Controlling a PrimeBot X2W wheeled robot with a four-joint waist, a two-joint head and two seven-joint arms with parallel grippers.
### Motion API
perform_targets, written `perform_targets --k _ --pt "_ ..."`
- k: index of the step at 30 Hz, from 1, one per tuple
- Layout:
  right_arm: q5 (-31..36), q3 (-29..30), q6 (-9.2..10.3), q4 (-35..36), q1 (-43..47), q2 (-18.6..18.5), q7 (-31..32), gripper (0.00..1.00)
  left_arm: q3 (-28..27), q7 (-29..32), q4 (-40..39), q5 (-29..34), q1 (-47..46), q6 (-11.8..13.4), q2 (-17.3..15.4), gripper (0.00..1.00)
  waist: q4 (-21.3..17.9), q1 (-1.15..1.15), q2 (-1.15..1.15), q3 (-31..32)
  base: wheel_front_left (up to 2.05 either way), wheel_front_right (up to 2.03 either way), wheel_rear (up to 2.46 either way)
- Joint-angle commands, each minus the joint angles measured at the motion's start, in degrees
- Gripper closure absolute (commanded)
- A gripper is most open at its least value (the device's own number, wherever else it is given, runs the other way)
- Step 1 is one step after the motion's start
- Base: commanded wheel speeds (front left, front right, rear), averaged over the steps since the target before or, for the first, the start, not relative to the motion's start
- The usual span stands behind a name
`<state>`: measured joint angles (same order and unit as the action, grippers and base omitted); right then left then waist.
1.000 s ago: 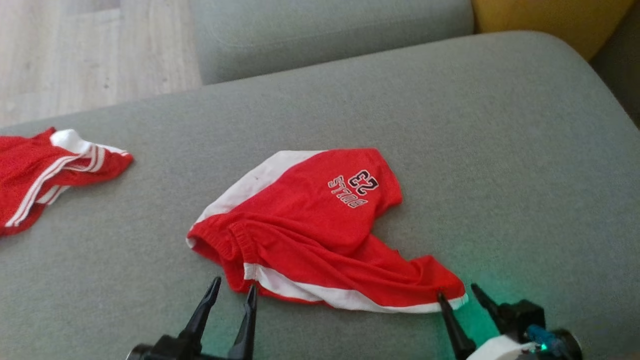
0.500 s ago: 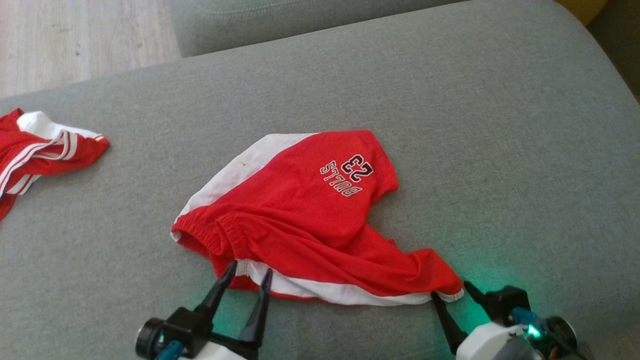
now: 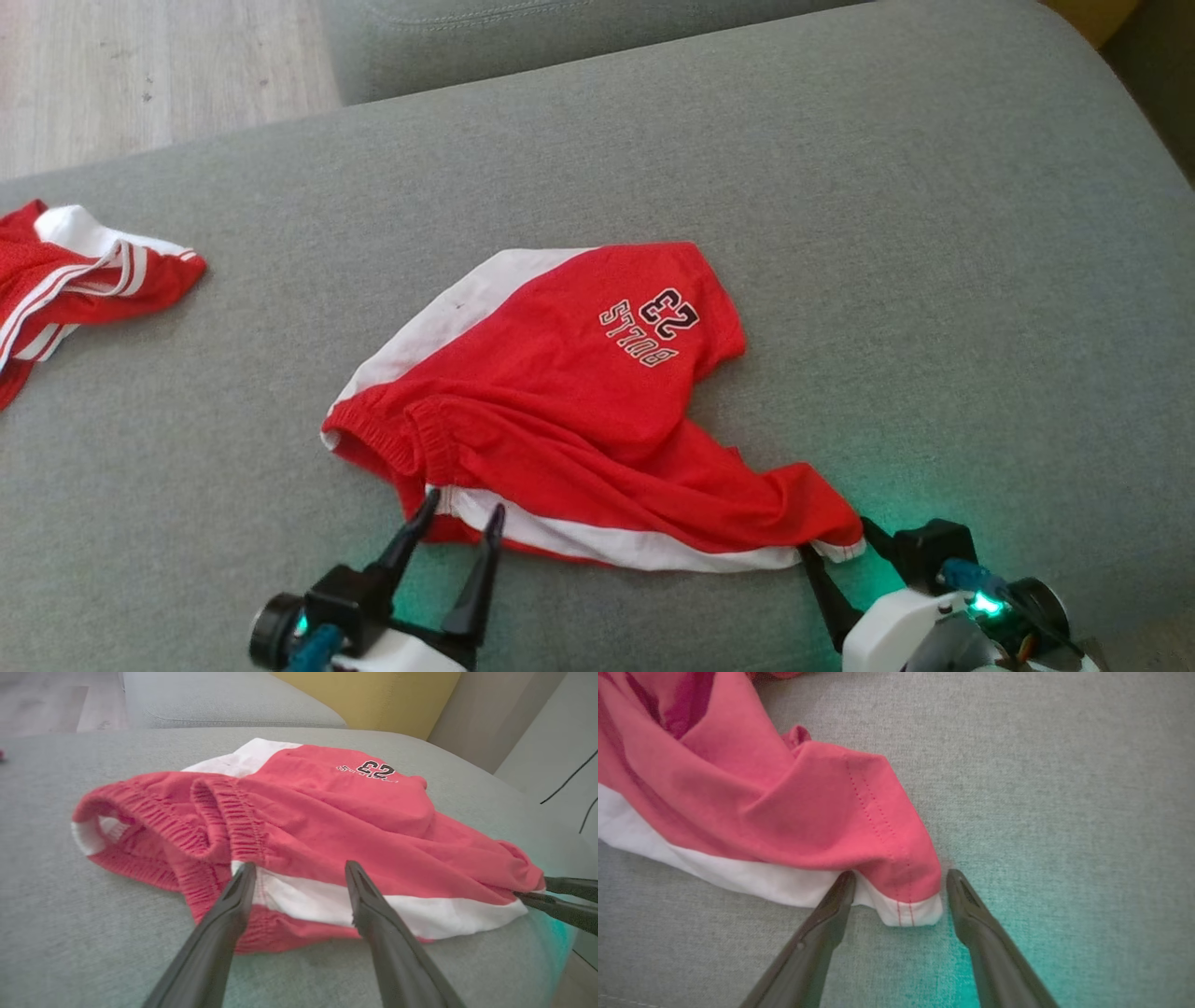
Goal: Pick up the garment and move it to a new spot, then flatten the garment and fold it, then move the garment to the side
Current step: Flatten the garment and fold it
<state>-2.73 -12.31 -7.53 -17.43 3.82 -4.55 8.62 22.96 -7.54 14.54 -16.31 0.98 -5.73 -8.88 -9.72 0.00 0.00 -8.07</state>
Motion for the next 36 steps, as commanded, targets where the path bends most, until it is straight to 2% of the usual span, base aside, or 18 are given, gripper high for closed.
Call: perform_targets --k 1,10,22,23,24,25,26,29,31,33,36 --pt "-0.35 -1.83 0.04 1.22 -1.87 -0.78 0.24 0.00 -2.31 0.54 -1.86 -0.10 -1.64 0.76 -1.31 0.00 -0.09 0.00 0.00 0.13 0.00 0.00 0.00" --pt "-0.64 -1.64 0.04 1.66 -1.75 -0.99 0.39 0.00 -2.99 7.54 -7.30 -0.98 1.94 3.21 -3.45 0.00 0.31 0.00 0.00 0.10 0.00 0.00 0.00" --pt "-2.88 -4.12 0.04 0.42 -3.42 -1.18 1.69 0.00 -1.72 7.91 -4.36 -1.68 -1.22 2.21 -3.11 0.00 -0.72 0.00 0.00 -0.57 0.00 0.00 0.00" --pt "-3.38 -4.44 0.04 0.21 -3.55 -1.18 1.91 0.09 -1.73 7.90 -3.77 -1.97 -1.41 2.04 -3.11 0.00 -0.84 0.00 0.00 -0.59 0.00 0.00 0.00" --pt "-4.08 -5.17 0.04 0.03 -3.71 -1.29 2.25 0.29 -1.73 7.90 -3.24 -2.29 -1.57 1.86 -3.10 0.44 -0.97 0.00 0.00 -0.54 0.00 0.00 0.00" --pt "-5.16 -5.92 0.04 -0.10 -3.84 -1.42 2.53 0.72 -1.63 7.83 -2.83 -2.48 -1.70 1.65 -3.18 0.81 -1.15 0.00 0.00 -0.41 0.00 0.00 0.00" --pt "-6.75 -6.30 0.04 -0.12 -3.89 -1.46 2.65 1.00 -1.60 7.77 -2.53 -2.81 -1.70 1.46 -3.20 1.00 -1.29 0.00 0.00 -0.26 0.00 0.00 0.00" --pt "-12.08 -6.80 0.04 0.69 -3.86 -2.27 3.50 1.00 -1.32 7.94 -3.29 -4.28 -1.40 0.65 -3.35 1.00 -1.48 0.00 0.00 0.24 0.00 0.00 0.00" --pt "-19.09 -7.30 0.04 3.78 -3.20 -2.71 4.18 1.00 -1.35 8.90 -5.45 -6.27 -0.57 0.11 -3.50 1.00 -1.51 0.00 0.00 0.68 0.00 0.00 0.00" --pt "-28.45 -6.96 0.04 10.36 -1.73 -3.96 5.18 1.00 -1.80 10.28 -10.20 -10.54 0.94 -0.59 -3.45 1.00 -1.46 0.00 0.00 1.05 0.00 0.00 0.00" --pt "-41.05 -3.35 0.04 24.07 1.54 -8.39 7.58 1.00 -2.01 15.12 -22.48 -17.93 3.72 -1.27 -5.56 1.00 -1.36 0.00 0.00 1.18 0.00 0.00 0.00"
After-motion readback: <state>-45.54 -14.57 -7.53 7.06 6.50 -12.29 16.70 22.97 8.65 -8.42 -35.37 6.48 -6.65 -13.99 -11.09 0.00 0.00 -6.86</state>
